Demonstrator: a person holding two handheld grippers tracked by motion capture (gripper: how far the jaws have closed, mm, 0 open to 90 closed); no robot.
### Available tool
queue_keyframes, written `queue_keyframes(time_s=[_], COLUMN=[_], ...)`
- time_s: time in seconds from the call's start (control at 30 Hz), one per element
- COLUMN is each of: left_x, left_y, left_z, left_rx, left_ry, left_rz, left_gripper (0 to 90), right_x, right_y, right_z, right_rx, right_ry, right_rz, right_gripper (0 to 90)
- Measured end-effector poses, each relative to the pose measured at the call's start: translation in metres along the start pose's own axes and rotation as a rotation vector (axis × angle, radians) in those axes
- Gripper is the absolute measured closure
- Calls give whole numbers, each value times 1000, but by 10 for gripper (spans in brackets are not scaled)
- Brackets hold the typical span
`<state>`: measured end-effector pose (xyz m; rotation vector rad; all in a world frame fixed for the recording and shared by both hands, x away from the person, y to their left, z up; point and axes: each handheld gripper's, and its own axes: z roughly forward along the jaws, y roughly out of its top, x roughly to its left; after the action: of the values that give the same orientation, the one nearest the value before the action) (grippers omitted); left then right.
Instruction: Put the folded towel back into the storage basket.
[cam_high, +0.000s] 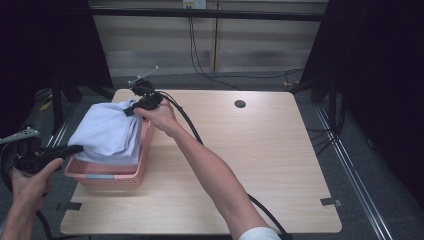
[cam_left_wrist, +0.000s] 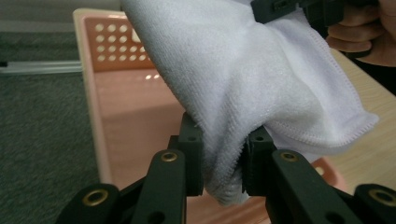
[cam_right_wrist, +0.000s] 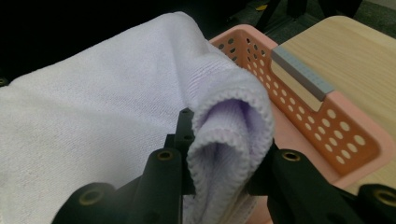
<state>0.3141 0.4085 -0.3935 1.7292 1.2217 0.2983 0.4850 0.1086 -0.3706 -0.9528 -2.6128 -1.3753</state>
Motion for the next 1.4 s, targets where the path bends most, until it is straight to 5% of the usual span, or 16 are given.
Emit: queue_keyframes(time_s=[0.23,0.4,0.47,0.53,0.6,0.7,0.87,1.0,1.23,1.4], left_x=[12,7,6,7,4,-7,-35,-56,-97,-130], left_y=[-20,-27,-27,-25,-24,-21,-18,-22,-28,-29], left_z=[12,20,19,15,9,8,20,28,44,66], left_rx=[76,140,148,136,122,118,103,94,88,90], left_ry=[34,70,91,118,107,92,39,47,22,-39], left_rz=[-6,-4,2,-36,-37,-7,44,34,85,123], left_gripper=[734,645,565,467,406,395,379,376,344,324], right_x=[-1,-8,-10,-14,-20,-28,-35,-37,-37,-32], right_y=[-19,-32,-35,-36,-36,-33,-42,-57,-89,-115], right_z=[30,46,50,51,48,34,2,-29,-84,-113], right_rx=[33,45,50,48,48,24,-17,-60,-116,-139], right_ry=[-18,-19,-30,-60,-90,-84,-66,-68,-60,-66], right_rz=[24,26,20,23,19,28,4,-21,-65,-64], right_gripper=[721,714,663,543,454,391,413,422,425,426])
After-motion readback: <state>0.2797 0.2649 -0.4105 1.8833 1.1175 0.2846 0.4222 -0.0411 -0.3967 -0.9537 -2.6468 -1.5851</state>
